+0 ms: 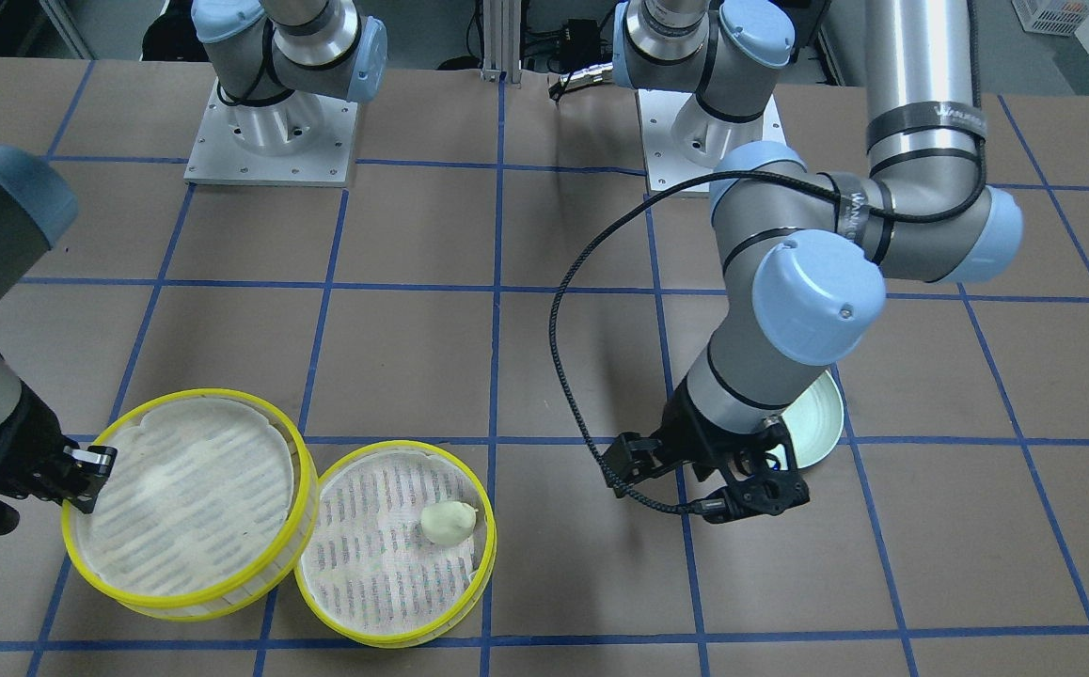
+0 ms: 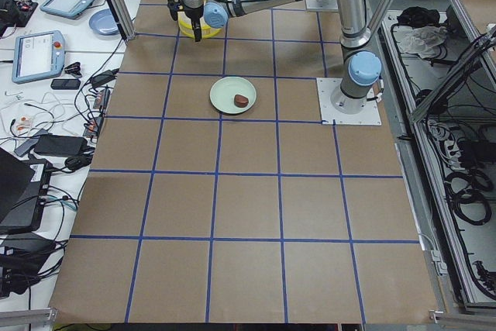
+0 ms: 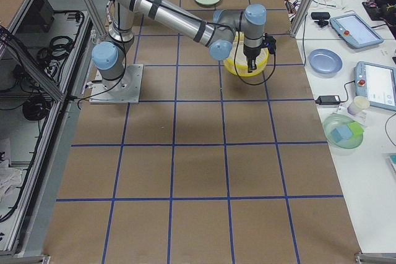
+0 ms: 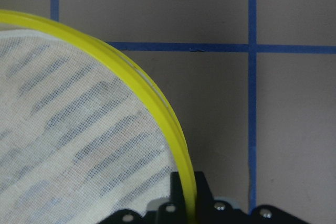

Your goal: Stack buns with steamer

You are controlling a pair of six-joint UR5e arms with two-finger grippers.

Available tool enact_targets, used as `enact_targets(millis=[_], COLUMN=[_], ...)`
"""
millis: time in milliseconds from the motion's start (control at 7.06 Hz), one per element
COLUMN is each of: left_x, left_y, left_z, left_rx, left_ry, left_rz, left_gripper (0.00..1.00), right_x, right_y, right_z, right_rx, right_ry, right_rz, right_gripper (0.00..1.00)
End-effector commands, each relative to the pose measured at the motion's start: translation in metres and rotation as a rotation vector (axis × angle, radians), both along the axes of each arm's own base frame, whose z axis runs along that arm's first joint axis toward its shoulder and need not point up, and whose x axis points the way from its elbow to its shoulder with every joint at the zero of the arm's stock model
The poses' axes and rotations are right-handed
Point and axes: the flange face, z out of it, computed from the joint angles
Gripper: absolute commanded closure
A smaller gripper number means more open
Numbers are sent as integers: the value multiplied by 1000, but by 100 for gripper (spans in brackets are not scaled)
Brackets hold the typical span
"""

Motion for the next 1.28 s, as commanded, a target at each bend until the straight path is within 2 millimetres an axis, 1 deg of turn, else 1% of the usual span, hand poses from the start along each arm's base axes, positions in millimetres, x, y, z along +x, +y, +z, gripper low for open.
enact_targets(millis=[0, 142, 283, 425, 567, 708, 850, 992, 1133], left_x=[67, 93, 116, 133, 146, 146, 152, 156, 156], left_y=[23, 29, 41, 57, 67, 77, 89, 91, 91], left_z=[-16, -34, -57, -82, -104, -123, -136, -140, -143], left_rx=[90, 123, 174, 229, 273, 318, 371, 388, 393], left_ry=[-145, -138, -120, -91, -68, -54, -78, -90, -88], left_rz=[-215, -323, -420, -477, -485, -504, -509, -503, -493], left_gripper=[0, 0, 0, 0, 0, 0, 0, 0, 0], right_x=[91, 115, 130, 148, 150, 154, 154, 157, 161], right_y=[11, 14, 16, 18, 13, 13, 13, 11, 13], right_z=[10, 7, 5, 1, -10, -12, -25, -40, -43], right_rx=[-20, -25, -30, -32, -20, -7, 16, 38, 51], right_ry=[43, 21, -2, -10, -25, -55, -53, -55, -56], right_rz=[-87, -160, -239, -265, -328, -341, -360, -405, -423], right_gripper=[100, 100, 100, 100, 100, 100, 100, 100, 100])
